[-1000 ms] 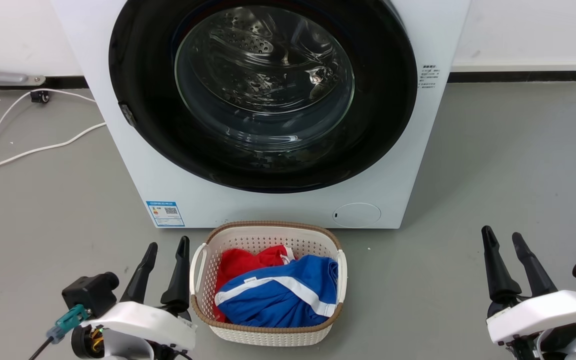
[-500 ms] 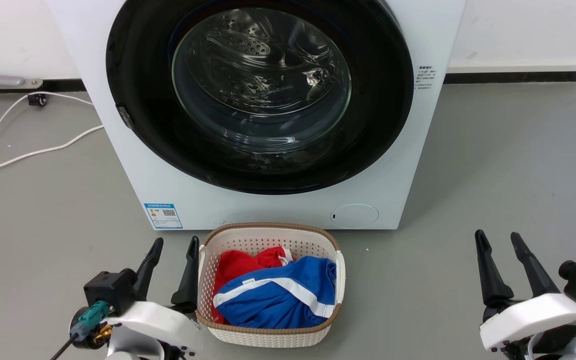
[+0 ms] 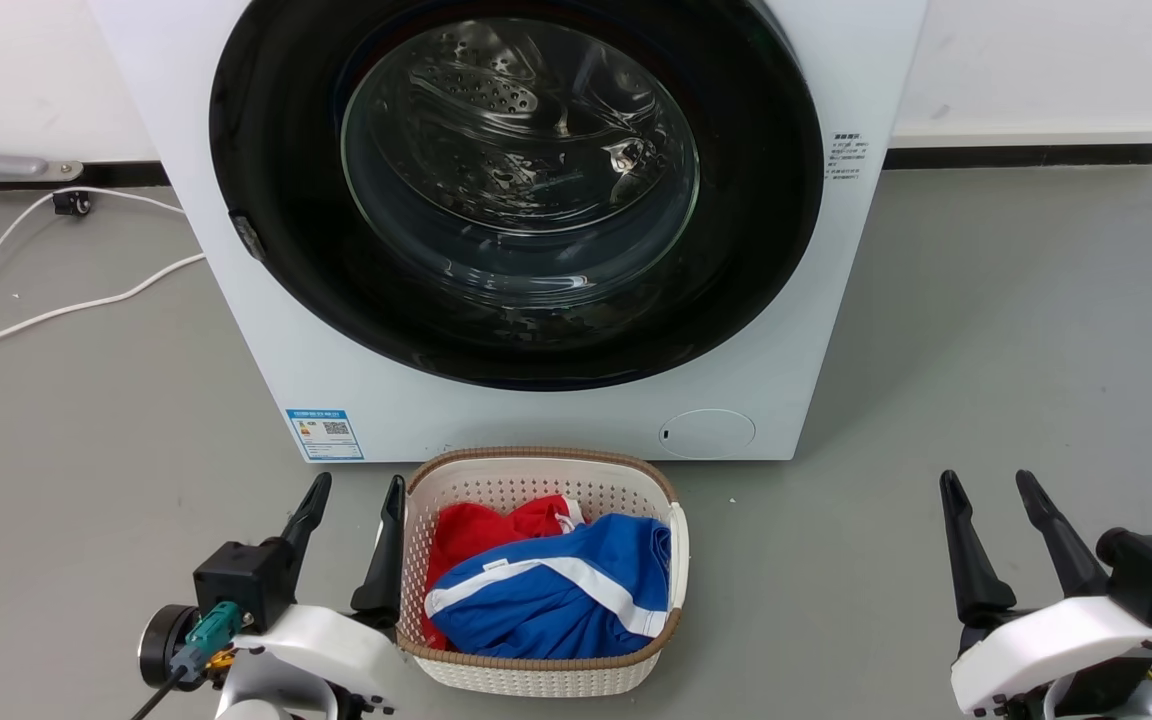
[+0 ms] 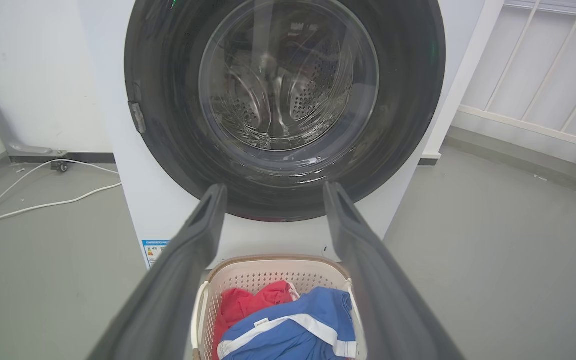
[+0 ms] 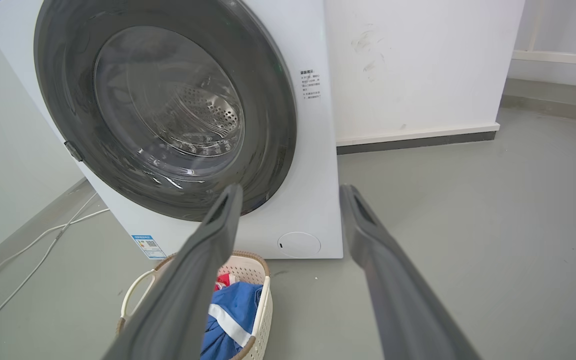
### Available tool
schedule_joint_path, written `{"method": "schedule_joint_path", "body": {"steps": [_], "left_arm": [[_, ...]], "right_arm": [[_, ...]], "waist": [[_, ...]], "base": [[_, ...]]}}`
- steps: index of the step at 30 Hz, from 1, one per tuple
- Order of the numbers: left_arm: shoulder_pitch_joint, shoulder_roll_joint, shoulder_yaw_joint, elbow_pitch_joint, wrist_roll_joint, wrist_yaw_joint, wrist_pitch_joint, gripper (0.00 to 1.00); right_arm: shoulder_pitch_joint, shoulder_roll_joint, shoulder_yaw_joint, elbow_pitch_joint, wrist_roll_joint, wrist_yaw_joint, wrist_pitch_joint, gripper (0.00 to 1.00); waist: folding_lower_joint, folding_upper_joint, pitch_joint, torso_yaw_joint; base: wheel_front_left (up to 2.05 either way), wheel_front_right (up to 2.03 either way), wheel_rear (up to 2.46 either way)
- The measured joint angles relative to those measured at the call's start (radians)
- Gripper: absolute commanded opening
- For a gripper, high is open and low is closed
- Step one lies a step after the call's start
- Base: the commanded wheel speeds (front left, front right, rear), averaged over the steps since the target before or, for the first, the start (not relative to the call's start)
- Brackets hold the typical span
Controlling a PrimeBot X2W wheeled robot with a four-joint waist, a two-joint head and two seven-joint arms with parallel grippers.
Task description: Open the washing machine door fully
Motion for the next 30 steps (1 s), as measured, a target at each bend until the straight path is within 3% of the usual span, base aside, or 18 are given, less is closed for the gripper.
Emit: {"method": "schedule_joint_path", "body": {"steps": [30], "left_arm": [[-0.030,-0.009,-0.014,0.068,0.104,0.017,-0.038,1.00]], "right_arm": [[0.015,0.000,-0.025,0.018,-0.095,0.001,-0.050,1.00]], "waist": [[0.0000,0.0000,-0.006,-0.007]], "base": [[0.00,0.00,0.00]]}}
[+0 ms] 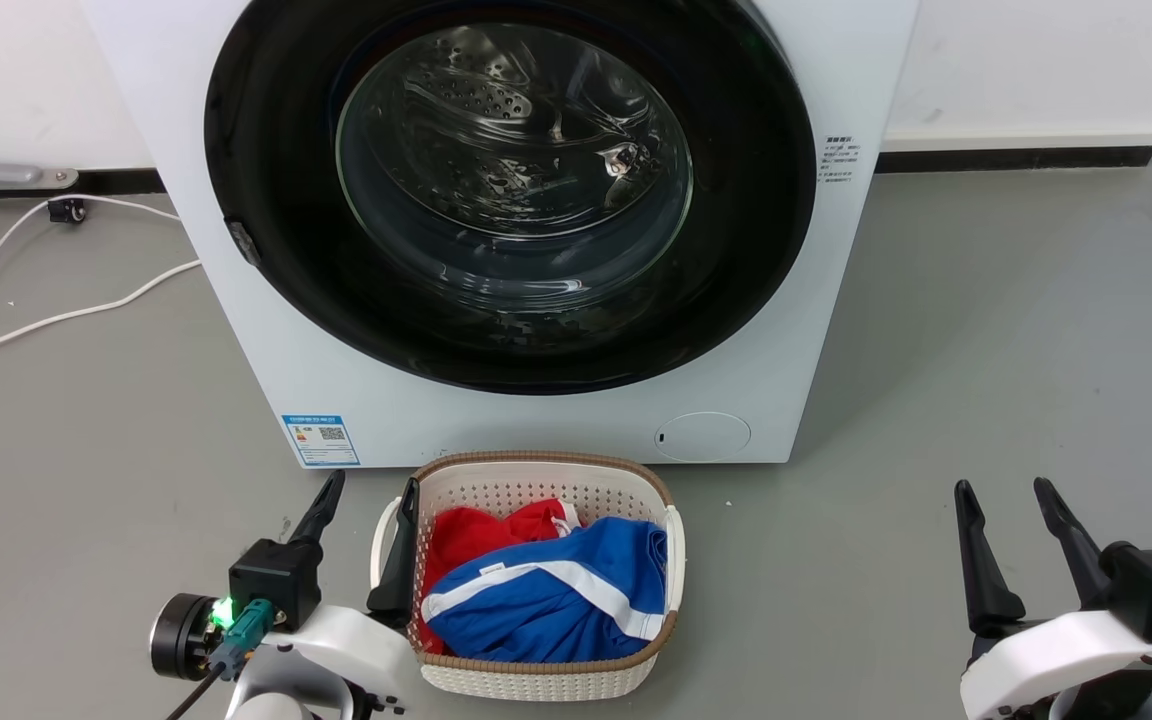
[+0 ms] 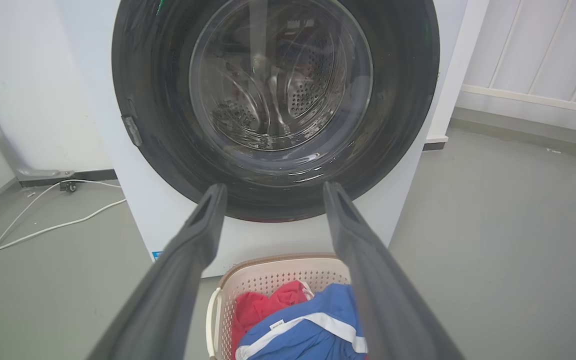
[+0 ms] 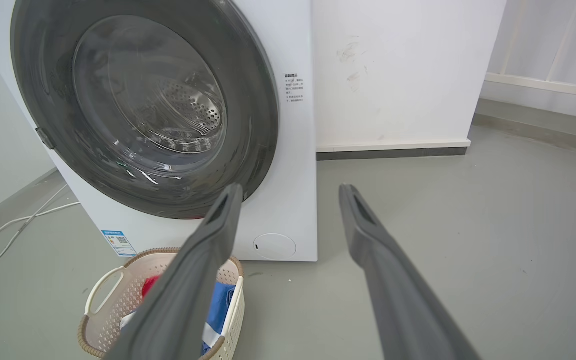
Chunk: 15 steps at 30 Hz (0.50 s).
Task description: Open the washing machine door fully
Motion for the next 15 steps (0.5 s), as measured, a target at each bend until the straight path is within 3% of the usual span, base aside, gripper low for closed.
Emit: {"method": "schedule_joint_path", "body": {"steps": [15], "left_arm": [[0.000,-0.002,0.002,0.004,-0.021,0.013,0.014,1.00]], "right_arm": [[-0.005,0.000,0.003,0.028,0.008,0.001,-0.013,1.00]], "waist": [[0.0000,0.0000,-0.003,0.002]], "base": [[0.00,0.00,0.00]]}}
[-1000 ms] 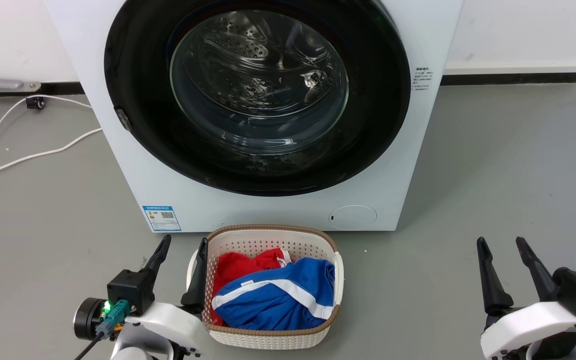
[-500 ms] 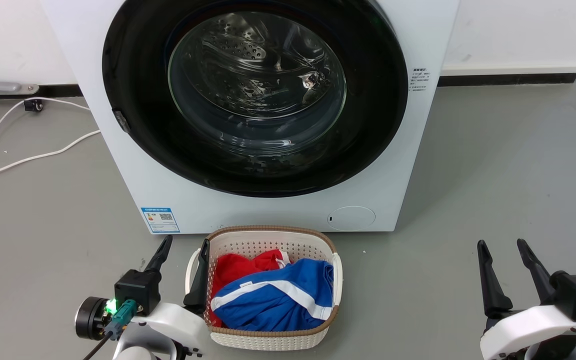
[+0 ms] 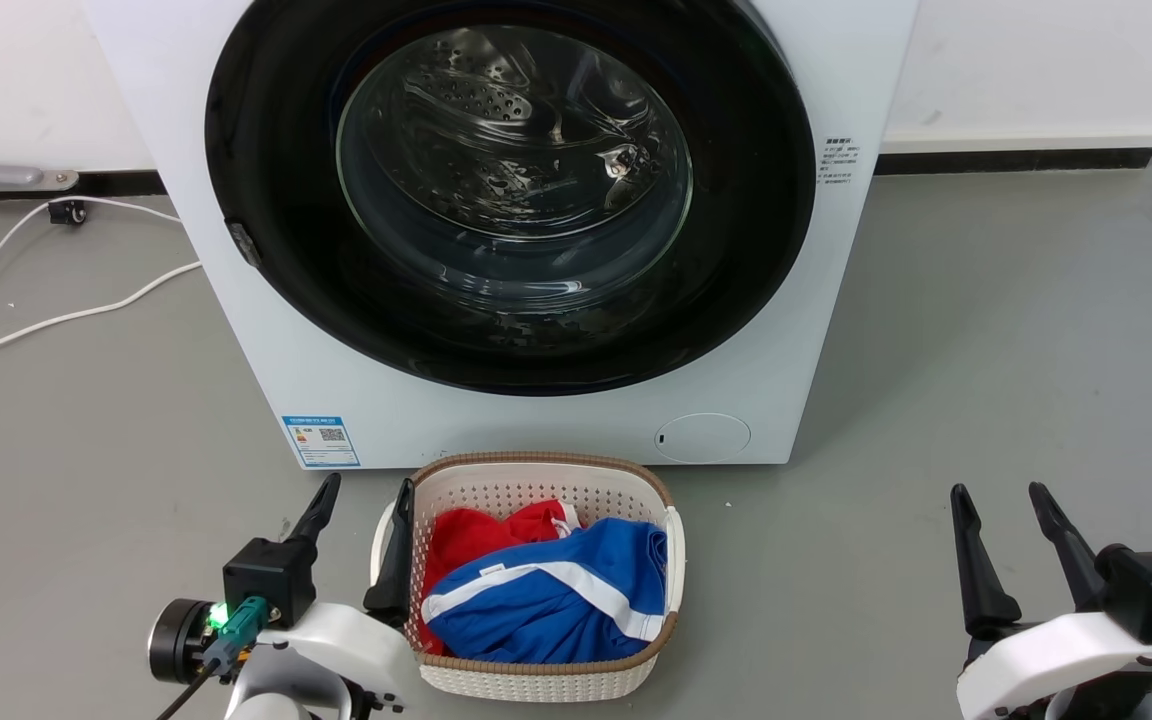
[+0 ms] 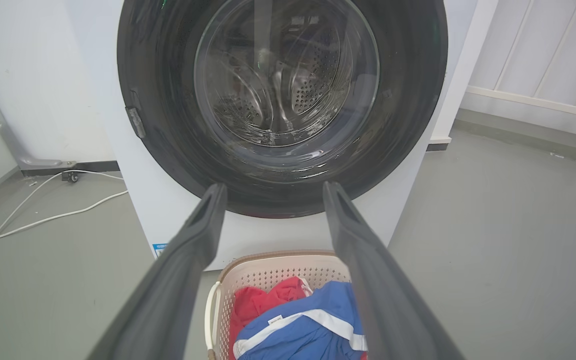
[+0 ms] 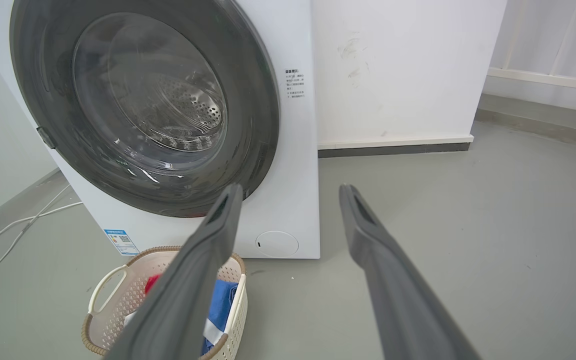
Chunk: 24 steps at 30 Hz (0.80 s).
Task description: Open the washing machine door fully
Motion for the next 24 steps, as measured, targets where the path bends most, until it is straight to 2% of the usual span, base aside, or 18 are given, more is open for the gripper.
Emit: {"method": "schedule_joint_path", "body": {"steps": [3,4,5,6,7,12,15,19,24], "left_arm": [[0.000,0.001,-0.001,0.000,-0.006,0.004,0.004,1.00],[0.000,0.001,-0.001,0.000,-0.006,0.005,0.004,1.00],[0.000,0.001,-0.002,-0.001,-0.006,0.005,0.004,1.00],[0.000,0.002,-0.002,-0.001,-0.007,0.005,0.005,1.00],[0.000,0.003,-0.002,0.000,-0.007,0.006,0.005,1.00],[0.001,0.004,-0.007,-0.001,-0.008,0.013,0.006,1.00],[0.001,0.006,-0.008,-0.001,-0.014,0.014,0.009,1.00],[0.001,0.009,-0.009,-0.002,-0.016,0.017,0.008,1.00],[0.001,0.010,-0.010,-0.010,-0.022,0.023,0.008,1.00]], "right_arm": [[-0.001,0.000,-0.001,0.003,0.001,0.000,-0.001,1.00],[-0.001,0.000,-0.001,0.005,0.002,0.000,-0.001,0.93],[-0.001,0.000,-0.001,0.007,0.005,0.000,-0.001,0.40],[-0.002,0.000,-0.001,0.010,0.010,0.000,0.002,0.04],[-0.002,0.000,-0.001,0.012,0.014,0.000,0.002,0.00],[-0.002,0.000,-0.003,0.017,0.029,0.000,0.003,0.00],[-0.002,0.000,-0.014,0.023,0.085,0.000,0.003,0.00],[-0.005,0.000,-0.043,0.059,0.337,0.000,0.006,0.00],[-0.027,0.000,-0.055,0.124,0.748,0.000,0.006,0.00]], "waist": [[0.0000,0.0000,0.000,0.000],[0.0000,0.0000,0.000,0.000],[0.0000,0.0000,0.000,0.000],[0.0000,0.0000,0.000,0.000],[0.0000,0.0000,0.000,0.000],[0.0000,0.0000,-0.001,0.001],[0.0000,0.0000,0.000,0.001],[0.0000,0.0000,0.001,0.003],[0.0000,0.0000,0.003,0.004]], "base": [[0.00,0.00,0.00],[0.00,0.00,0.00],[0.00,0.00,0.00],[0.00,0.00,0.00],[0.00,0.00,0.00],[0.00,0.00,0.00],[0.00,0.00,0.00],[0.00,0.00,0.00],[0.00,0.00,0.00]]}}
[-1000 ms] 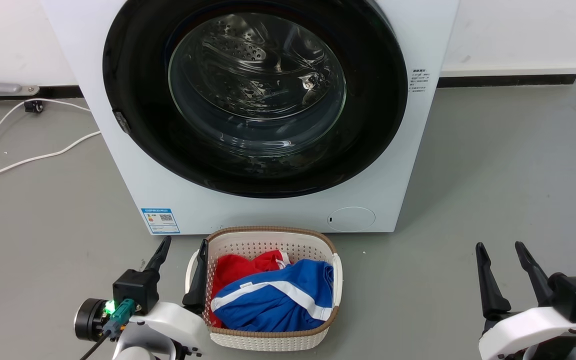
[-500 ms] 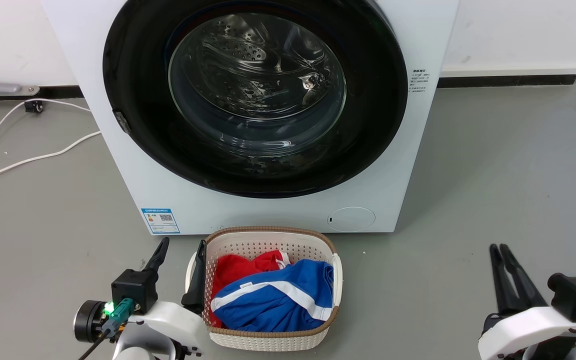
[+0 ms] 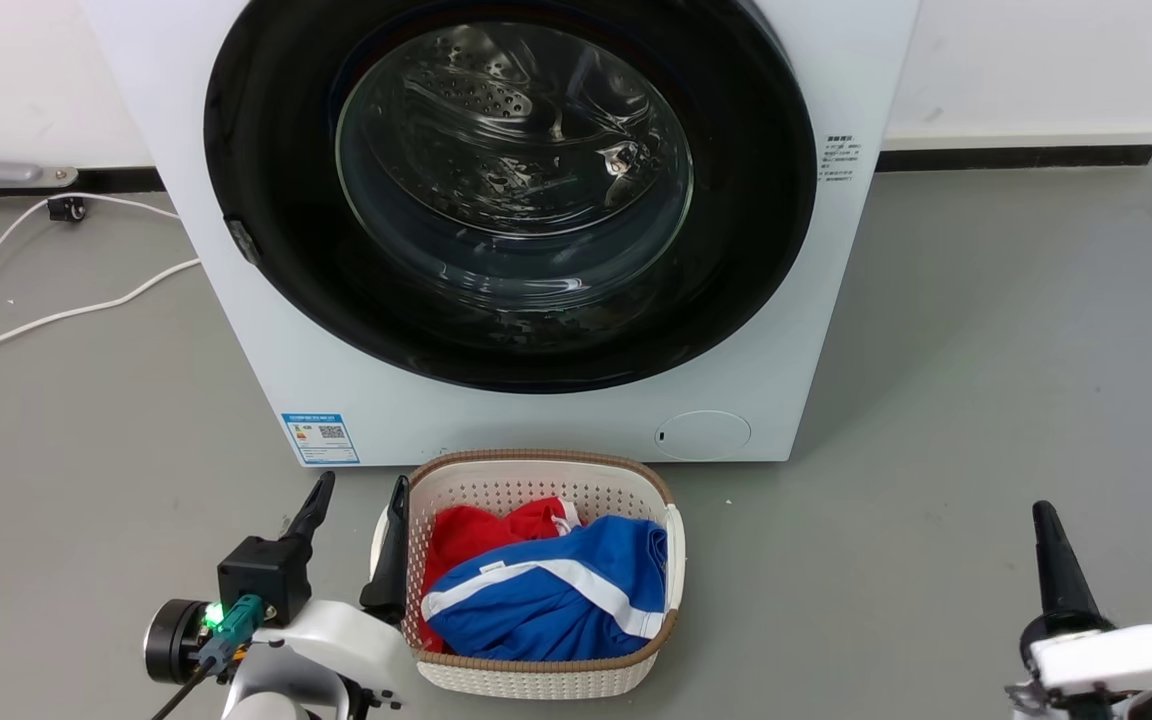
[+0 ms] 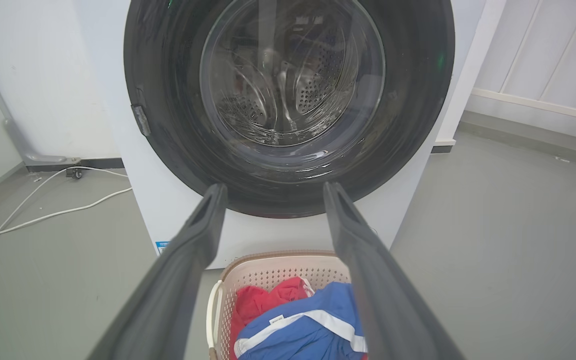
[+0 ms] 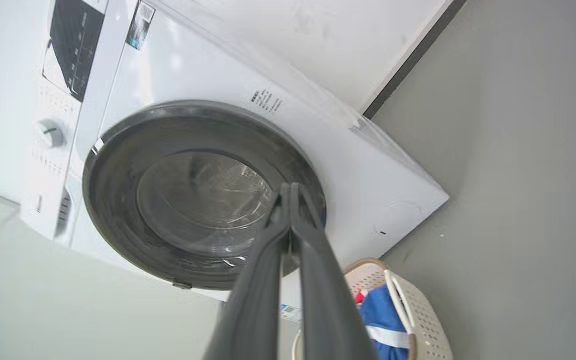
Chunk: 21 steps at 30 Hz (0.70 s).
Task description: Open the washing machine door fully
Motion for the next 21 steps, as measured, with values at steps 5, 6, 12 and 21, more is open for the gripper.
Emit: {"method": "schedule_joint_path", "body": {"steps": [5,6,12,21], "left_arm": [[0.000,0.002,-0.003,-0.012,-0.002,0.003,-0.001,1.00],[0.000,0.002,-0.004,-0.016,-0.002,0.005,-0.001,1.00],[-0.004,0.005,-0.006,-0.047,-0.010,0.008,0.001,1.00],[-0.062,0.014,-0.014,-0.107,-0.012,0.006,0.004,1.00]], "right_arm": [[-0.036,0.001,-0.005,0.058,0.390,0.000,-0.005,0.00],[-0.046,0.001,-0.011,0.067,0.453,0.000,-0.006,0.00],[-0.142,0.001,-0.087,0.142,0.681,0.000,0.025,0.00],[-0.412,-0.097,-0.137,0.348,0.820,0.000,0.107,0.00]], "waist": [[0.0000,0.0000,0.008,0.000],[0.0000,0.0000,0.011,0.000],[0.0001,0.0000,0.043,0.003],[0.0001,0.0000,0.143,0.015]], "base": [[0.00,0.00,0.00],[0.00,0.00,0.00],[0.00,0.00,0.00],[0.00,0.00,0.00]]}}
